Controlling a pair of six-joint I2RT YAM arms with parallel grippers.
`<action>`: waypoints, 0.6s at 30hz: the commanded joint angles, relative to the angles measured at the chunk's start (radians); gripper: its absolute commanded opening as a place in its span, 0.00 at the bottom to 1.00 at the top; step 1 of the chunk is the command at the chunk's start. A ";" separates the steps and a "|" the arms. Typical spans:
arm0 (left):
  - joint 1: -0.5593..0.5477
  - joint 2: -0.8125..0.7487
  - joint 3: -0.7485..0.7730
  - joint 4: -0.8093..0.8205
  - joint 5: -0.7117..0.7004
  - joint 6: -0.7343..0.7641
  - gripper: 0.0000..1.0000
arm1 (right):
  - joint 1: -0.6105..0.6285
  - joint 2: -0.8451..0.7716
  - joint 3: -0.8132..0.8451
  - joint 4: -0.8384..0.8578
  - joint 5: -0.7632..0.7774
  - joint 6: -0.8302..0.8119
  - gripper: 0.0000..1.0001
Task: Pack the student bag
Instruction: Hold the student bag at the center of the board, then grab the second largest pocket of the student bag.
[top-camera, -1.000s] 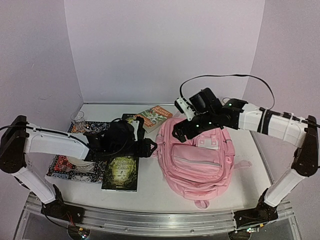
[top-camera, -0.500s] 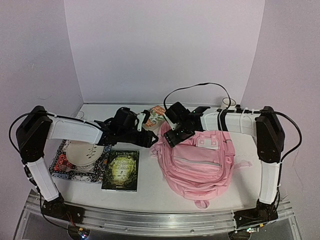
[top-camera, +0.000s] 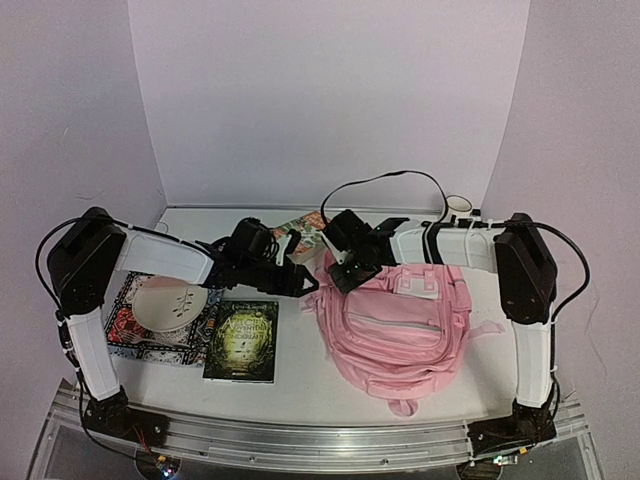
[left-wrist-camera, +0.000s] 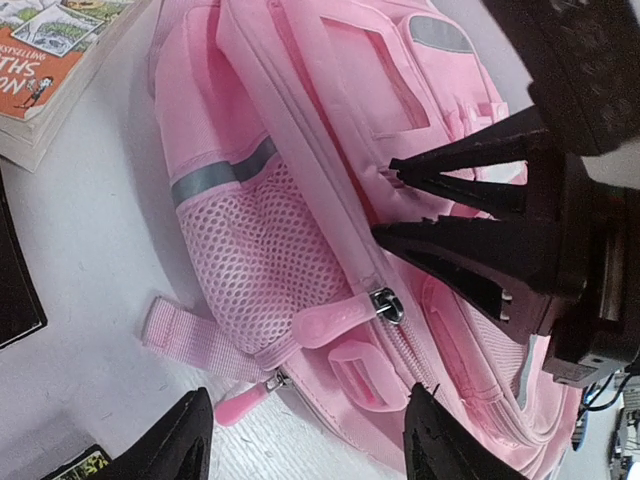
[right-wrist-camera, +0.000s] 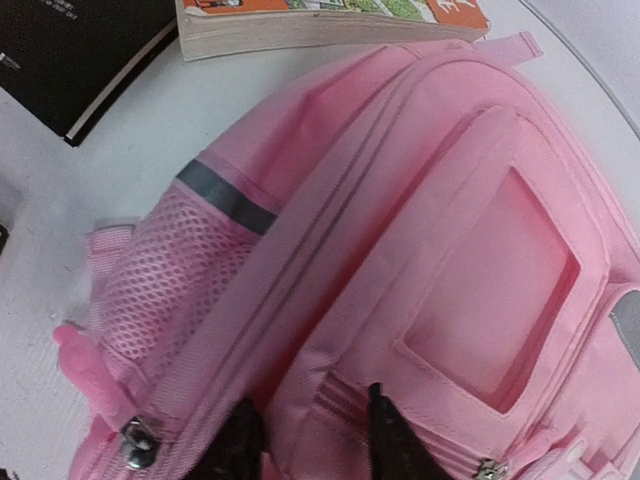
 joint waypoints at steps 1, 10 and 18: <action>0.014 0.026 0.062 0.077 0.110 -0.125 0.66 | -0.010 -0.021 0.013 -0.035 -0.014 -0.005 0.16; 0.014 0.097 0.114 0.119 0.157 -0.226 0.60 | -0.009 -0.042 -0.011 -0.008 -0.069 -0.004 0.02; 0.020 0.155 0.140 0.158 0.182 -0.287 0.48 | -0.010 -0.054 -0.022 0.011 -0.088 -0.008 0.01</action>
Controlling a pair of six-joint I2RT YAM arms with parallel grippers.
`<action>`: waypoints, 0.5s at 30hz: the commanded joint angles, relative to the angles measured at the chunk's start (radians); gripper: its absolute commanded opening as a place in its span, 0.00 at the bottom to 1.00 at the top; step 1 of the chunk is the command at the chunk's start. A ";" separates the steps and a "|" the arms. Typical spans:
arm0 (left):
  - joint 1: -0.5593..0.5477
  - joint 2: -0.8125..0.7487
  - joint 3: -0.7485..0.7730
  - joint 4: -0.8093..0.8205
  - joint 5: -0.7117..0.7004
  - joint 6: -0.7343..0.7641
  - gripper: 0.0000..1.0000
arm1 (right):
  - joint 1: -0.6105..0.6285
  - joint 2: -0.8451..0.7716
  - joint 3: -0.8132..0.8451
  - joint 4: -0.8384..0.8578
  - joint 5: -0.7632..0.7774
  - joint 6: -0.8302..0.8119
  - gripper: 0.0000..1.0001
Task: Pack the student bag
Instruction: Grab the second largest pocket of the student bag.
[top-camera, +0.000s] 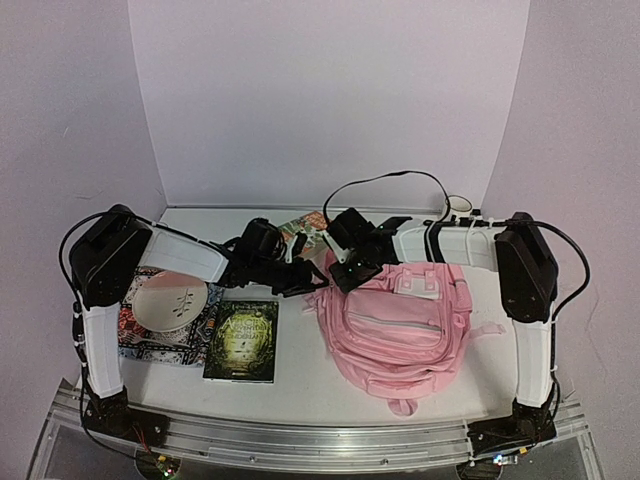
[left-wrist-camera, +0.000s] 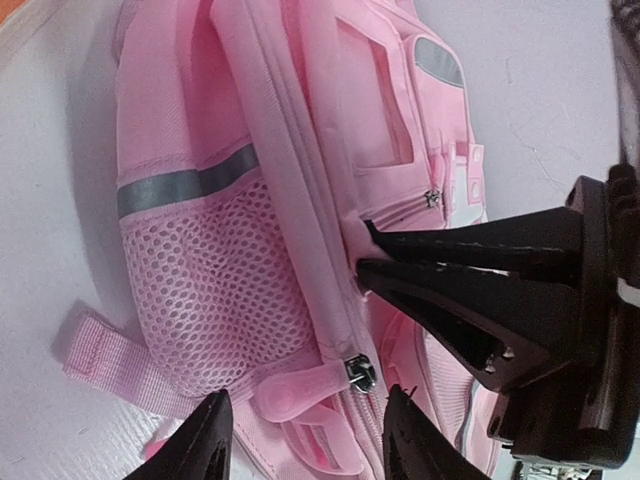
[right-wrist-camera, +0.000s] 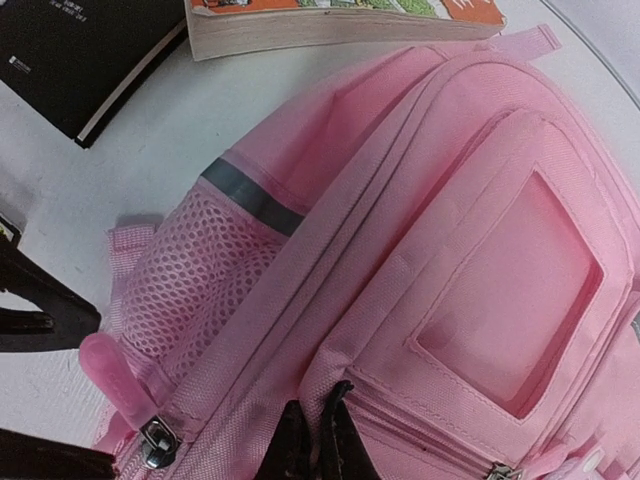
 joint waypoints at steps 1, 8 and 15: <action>0.004 0.031 0.055 0.075 0.052 -0.057 0.47 | 0.000 -0.055 -0.015 -0.001 -0.030 -0.009 0.01; 0.004 0.033 0.051 0.135 0.095 -0.077 0.29 | 0.000 -0.055 -0.016 0.006 -0.031 -0.012 0.00; 0.005 0.012 0.014 0.162 0.078 -0.072 0.05 | 0.001 -0.052 -0.013 0.007 -0.029 -0.013 0.00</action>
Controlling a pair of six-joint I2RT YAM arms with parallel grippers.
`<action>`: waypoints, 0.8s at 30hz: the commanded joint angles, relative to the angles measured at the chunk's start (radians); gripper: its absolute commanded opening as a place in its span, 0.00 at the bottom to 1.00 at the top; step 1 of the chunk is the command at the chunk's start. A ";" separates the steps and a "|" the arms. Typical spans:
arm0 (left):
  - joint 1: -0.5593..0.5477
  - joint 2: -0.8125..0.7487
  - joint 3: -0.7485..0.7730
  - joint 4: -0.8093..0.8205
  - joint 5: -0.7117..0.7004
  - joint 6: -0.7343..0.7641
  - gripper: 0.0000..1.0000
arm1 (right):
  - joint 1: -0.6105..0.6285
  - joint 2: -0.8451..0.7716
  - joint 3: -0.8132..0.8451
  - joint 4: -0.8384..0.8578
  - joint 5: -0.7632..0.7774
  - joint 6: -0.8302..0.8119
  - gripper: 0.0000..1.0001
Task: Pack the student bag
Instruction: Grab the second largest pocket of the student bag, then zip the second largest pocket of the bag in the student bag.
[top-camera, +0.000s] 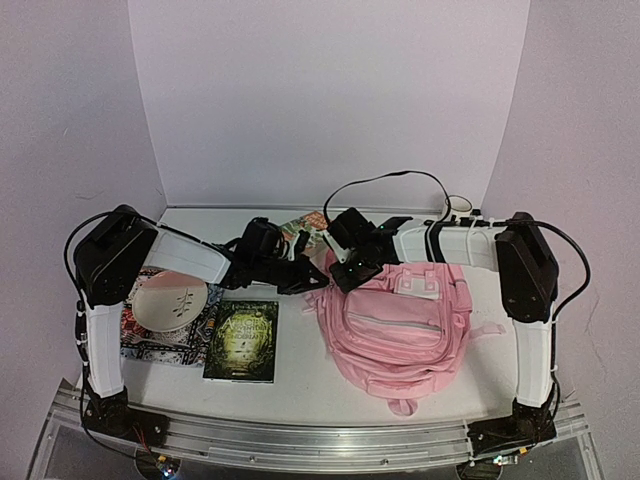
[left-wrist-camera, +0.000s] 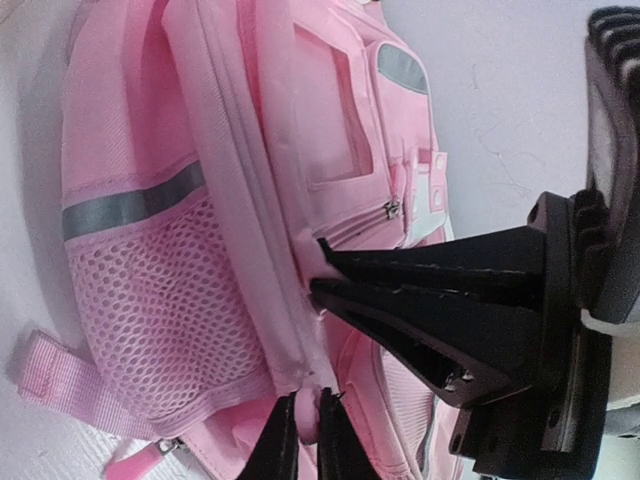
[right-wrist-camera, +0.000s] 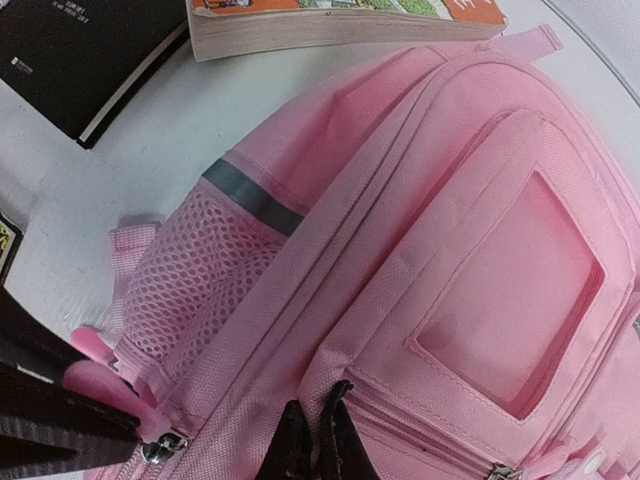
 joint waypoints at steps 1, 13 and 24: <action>0.001 -0.025 0.002 0.066 0.010 0.003 0.03 | 0.003 -0.048 -0.007 0.000 -0.021 -0.012 0.00; -0.031 -0.184 -0.139 0.077 -0.086 0.179 0.00 | -0.028 -0.057 0.015 0.001 -0.031 0.013 0.00; -0.231 -0.334 -0.308 0.075 -0.275 0.396 0.00 | -0.058 -0.038 0.094 -0.031 -0.031 0.093 0.00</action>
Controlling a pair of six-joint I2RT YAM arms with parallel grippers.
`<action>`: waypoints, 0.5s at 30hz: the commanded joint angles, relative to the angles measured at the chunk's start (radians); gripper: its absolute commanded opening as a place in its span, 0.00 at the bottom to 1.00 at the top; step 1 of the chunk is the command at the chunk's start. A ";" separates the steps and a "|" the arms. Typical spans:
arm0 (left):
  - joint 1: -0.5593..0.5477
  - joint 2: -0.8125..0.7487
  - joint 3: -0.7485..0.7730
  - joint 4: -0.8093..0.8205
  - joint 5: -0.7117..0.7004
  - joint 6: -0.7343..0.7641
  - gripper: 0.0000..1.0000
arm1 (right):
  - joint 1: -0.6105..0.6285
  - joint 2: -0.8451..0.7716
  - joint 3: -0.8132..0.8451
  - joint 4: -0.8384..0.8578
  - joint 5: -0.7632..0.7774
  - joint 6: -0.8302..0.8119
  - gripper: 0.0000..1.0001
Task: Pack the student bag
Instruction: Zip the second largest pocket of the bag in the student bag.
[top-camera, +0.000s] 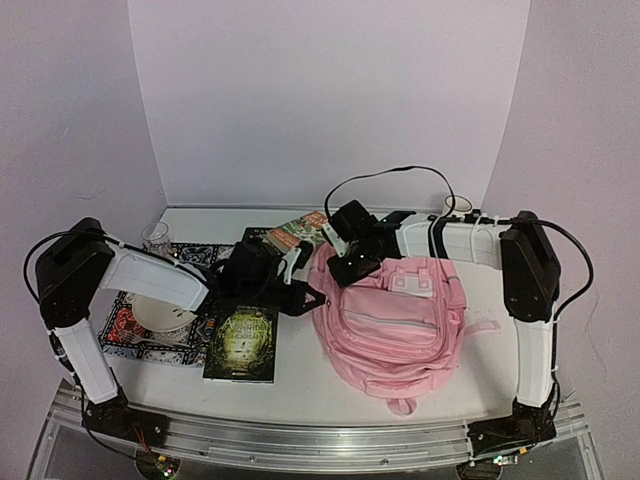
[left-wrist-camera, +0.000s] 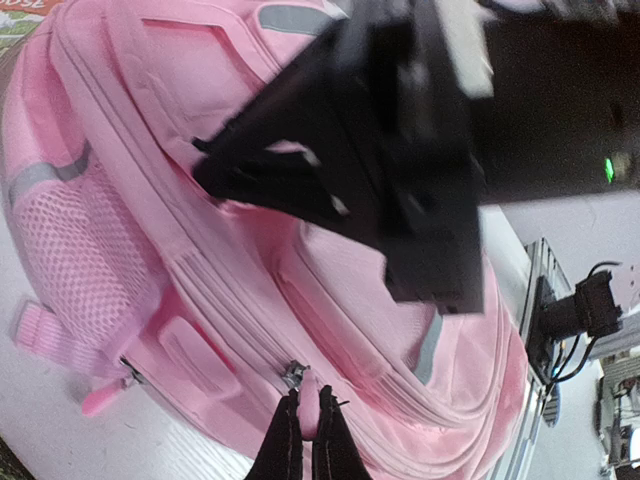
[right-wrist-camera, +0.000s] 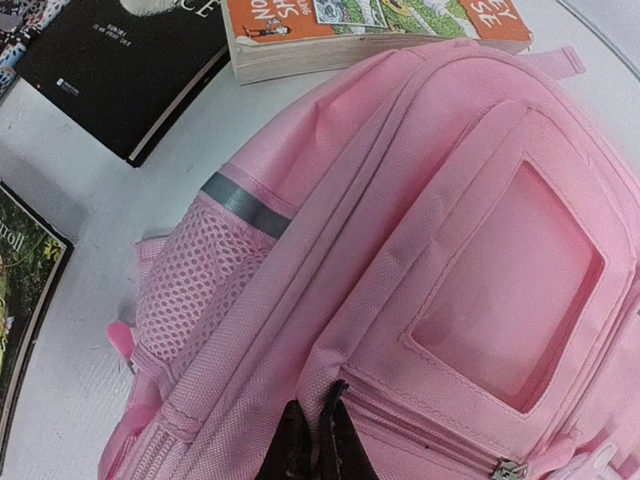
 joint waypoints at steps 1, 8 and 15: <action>-0.094 -0.085 -0.055 0.026 -0.071 0.115 0.00 | -0.038 -0.027 0.069 -0.024 0.052 0.059 0.00; -0.288 -0.082 -0.043 0.028 -0.208 0.185 0.00 | -0.038 0.014 0.147 -0.037 0.043 0.086 0.00; -0.404 -0.030 -0.023 0.028 -0.335 0.199 0.00 | -0.047 0.062 0.237 -0.061 0.032 0.107 0.00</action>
